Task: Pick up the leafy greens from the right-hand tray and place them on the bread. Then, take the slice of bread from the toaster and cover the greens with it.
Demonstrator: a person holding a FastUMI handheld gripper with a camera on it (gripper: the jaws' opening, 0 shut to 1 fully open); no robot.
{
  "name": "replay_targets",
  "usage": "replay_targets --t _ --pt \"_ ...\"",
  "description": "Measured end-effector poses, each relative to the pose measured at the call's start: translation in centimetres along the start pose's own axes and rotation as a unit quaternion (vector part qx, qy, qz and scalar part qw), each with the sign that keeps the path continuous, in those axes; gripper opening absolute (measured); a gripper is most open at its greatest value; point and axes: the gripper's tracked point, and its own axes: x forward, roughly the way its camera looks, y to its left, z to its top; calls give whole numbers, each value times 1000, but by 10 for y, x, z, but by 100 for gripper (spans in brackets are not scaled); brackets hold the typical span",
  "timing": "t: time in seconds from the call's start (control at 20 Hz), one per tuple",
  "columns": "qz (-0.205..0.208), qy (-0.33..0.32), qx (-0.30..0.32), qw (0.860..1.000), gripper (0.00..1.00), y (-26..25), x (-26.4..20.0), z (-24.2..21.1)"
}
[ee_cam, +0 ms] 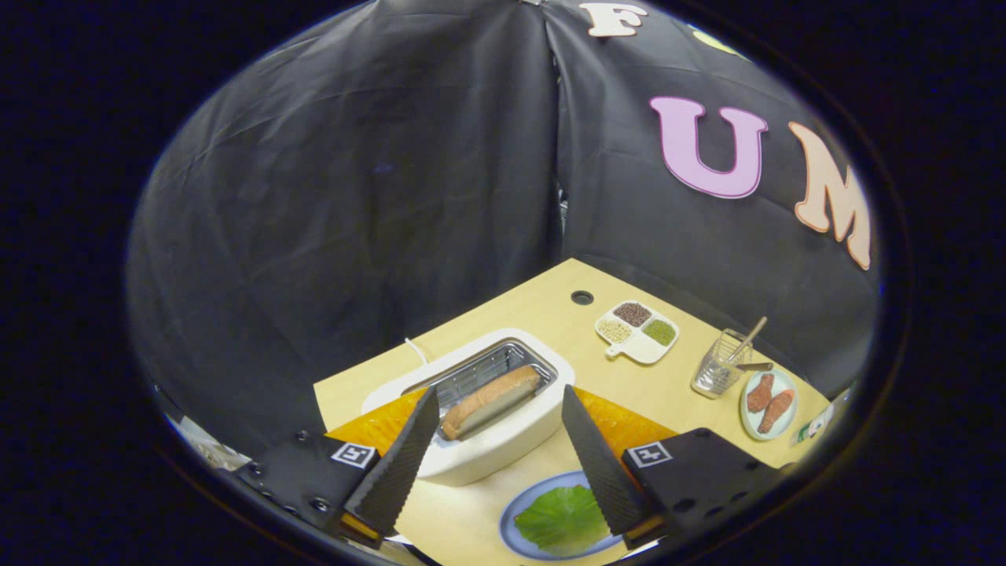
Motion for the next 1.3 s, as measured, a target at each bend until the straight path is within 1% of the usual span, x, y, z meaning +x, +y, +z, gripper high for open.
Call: replay_targets --t 0.15,0.35,0.5,0.65,0.8,1.1,1.15,1.2,1.3 --pt "-5 11 24 1000 99 0 13 -1" --pt "-21 22 27 999 98 -1 26 0" --pt "-32 37 47 998 98 -4 31 -5" --pt "-39 50 72 995 98 -6 46 -9" --pt "-45 61 97 992 89 -9 53 -11" --pt "-33 76 117 990 59 0 59 -15" --pt "-33 79 116 990 59 1 62 -21" --pt "-48 69 117 990 46 -4 73 -20" --pt "-40 76 127 988 20 -1 60 -16"
